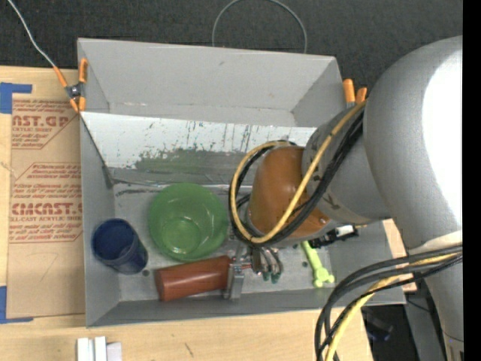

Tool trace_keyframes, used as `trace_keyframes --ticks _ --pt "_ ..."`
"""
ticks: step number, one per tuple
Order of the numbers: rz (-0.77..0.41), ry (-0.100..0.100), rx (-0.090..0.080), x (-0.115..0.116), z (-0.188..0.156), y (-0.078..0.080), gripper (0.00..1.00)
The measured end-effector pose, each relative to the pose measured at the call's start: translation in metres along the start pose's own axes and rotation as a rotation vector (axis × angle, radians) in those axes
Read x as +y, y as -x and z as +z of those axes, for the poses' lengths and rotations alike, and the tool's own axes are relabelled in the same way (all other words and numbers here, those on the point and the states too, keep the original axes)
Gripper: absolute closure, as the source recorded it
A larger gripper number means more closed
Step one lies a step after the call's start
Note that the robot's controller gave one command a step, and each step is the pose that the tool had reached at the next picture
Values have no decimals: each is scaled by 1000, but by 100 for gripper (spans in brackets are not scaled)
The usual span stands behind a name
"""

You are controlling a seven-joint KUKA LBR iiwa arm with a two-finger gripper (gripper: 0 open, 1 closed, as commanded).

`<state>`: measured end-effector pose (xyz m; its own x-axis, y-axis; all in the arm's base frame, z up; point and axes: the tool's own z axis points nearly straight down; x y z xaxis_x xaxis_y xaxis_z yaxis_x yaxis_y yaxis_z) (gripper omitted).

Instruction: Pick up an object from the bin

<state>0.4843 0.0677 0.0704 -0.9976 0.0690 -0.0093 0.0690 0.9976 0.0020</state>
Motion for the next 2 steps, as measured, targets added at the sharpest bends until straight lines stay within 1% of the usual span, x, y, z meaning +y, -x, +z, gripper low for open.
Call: trace_keyframes --ticks 1,2 --pt "-25 -1 -3 8 0 -1 0" --pt "-93 1 -6 0 0 0 0"
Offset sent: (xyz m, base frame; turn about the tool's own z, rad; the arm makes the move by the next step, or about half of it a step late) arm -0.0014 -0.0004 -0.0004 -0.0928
